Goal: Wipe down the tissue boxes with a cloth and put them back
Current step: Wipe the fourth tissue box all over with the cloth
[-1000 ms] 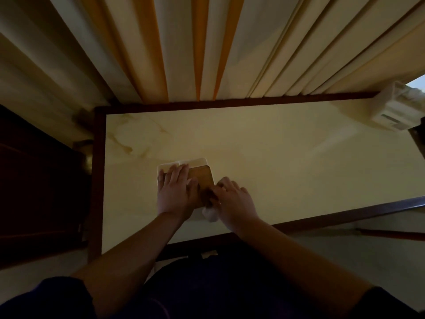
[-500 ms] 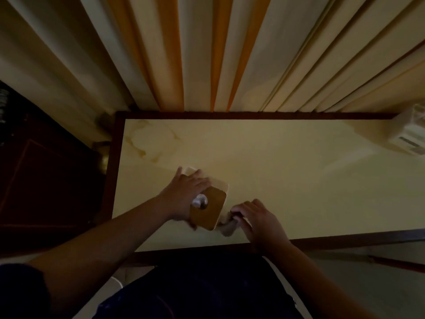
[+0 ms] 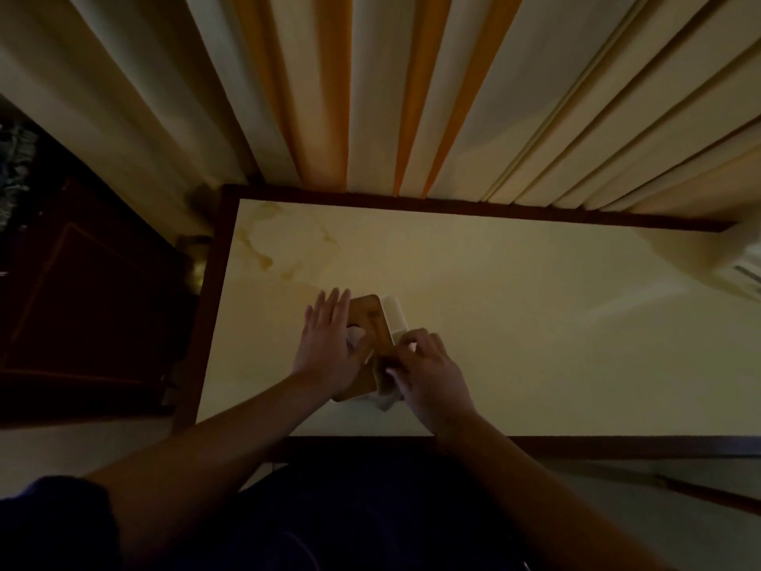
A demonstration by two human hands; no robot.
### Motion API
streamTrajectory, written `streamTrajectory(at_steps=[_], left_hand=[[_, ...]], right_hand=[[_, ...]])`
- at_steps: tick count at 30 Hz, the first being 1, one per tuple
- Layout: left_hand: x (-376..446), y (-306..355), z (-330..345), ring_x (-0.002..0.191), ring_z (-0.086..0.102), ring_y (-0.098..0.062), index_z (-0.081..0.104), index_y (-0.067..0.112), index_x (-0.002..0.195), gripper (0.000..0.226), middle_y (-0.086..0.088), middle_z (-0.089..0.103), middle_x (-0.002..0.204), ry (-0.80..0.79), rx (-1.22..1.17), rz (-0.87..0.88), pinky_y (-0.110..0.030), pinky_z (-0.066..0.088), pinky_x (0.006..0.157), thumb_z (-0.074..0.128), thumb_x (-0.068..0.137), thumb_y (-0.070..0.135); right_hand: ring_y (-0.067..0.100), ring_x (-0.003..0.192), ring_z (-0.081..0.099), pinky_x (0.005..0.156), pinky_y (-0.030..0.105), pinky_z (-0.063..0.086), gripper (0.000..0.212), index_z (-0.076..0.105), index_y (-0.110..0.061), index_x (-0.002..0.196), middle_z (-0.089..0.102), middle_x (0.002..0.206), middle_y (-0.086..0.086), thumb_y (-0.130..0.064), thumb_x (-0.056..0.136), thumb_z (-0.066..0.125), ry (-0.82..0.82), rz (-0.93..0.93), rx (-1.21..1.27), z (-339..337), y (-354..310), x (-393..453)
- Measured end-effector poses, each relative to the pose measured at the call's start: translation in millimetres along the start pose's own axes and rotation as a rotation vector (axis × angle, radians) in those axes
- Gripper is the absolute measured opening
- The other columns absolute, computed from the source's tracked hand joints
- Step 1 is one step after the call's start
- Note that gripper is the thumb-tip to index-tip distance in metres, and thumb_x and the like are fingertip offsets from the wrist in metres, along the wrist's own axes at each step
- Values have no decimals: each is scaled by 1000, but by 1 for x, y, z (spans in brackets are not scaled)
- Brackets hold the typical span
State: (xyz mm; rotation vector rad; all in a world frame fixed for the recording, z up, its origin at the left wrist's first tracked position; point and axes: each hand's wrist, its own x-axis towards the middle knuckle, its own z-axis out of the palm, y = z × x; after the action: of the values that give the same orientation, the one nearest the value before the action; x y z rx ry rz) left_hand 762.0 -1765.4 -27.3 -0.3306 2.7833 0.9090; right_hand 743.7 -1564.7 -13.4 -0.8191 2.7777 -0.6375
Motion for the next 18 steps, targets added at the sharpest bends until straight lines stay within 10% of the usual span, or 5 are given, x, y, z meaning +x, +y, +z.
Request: streamTrajectory(at_steps=[6,14,18], left_hand=[[7,4,22,160,-4,-26,9,8,165,97,-11,7,173,109,66,-97,-41,-7,129,9,88,66],[6,-10,33,160,5,-23,26,3,161,71,-12,19,171,213,80,-40,-36,-6,129,13,102,40],[8,-10,34,159,15,-30,34,-3,157,71,-18,29,167,201,79,-27,-41,2,129,18,100,36]], right_hand=[[21,74,58,53,26,38,25,67,-27,88,68,79,-8,-38,78,88,-9,-49,-159,-1,-6,-8],[24,87,59,70,36,42,26,70,-31,79,67,80,-12,-28,64,92,-188,-7,-400,-11,-25,-2],[27,115,50,89,42,33,9,68,-28,99,67,106,-7,-33,93,66,-336,65,-421,-23,-39,36]])
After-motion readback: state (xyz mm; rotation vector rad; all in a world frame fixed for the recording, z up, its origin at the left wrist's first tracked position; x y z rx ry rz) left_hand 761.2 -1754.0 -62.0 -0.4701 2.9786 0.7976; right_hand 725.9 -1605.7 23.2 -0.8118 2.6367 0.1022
